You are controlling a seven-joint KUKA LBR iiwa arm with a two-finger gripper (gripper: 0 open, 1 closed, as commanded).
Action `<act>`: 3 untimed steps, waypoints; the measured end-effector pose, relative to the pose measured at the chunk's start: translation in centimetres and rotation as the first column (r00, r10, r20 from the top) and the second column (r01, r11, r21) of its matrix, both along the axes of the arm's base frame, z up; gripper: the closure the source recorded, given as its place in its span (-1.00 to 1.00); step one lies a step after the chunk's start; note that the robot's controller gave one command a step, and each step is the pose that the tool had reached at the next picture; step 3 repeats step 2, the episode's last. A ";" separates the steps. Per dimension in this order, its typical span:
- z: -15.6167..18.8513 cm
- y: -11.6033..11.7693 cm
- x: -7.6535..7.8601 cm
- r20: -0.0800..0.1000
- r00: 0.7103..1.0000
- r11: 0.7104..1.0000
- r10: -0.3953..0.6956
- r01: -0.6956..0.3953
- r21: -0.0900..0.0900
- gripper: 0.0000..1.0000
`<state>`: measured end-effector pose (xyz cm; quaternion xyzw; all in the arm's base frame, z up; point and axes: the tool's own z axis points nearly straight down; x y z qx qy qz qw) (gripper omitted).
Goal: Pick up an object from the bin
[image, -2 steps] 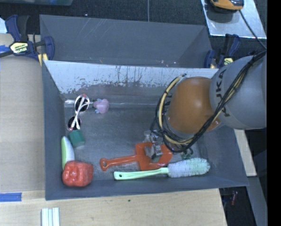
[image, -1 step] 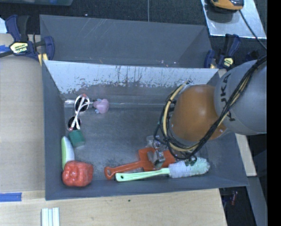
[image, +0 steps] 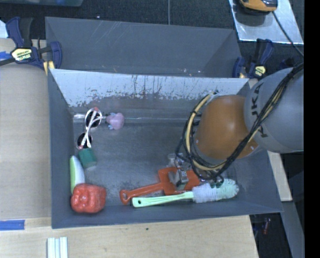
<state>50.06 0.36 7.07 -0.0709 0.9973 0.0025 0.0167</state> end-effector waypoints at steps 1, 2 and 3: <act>0.0 -3.6 5.6 0.001 0.993 0.993 0.121 -0.121 -0.002 1.00; 0.1 -5.2 5.7 0.003 0.984 0.984 0.177 -0.177 -0.004 1.00; 0.1 -5.2 5.7 0.003 0.984 0.984 0.177 -0.177 -0.004 1.00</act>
Offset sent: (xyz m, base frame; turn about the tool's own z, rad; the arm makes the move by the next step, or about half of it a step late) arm 0.0291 -0.0607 -0.0007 -0.2159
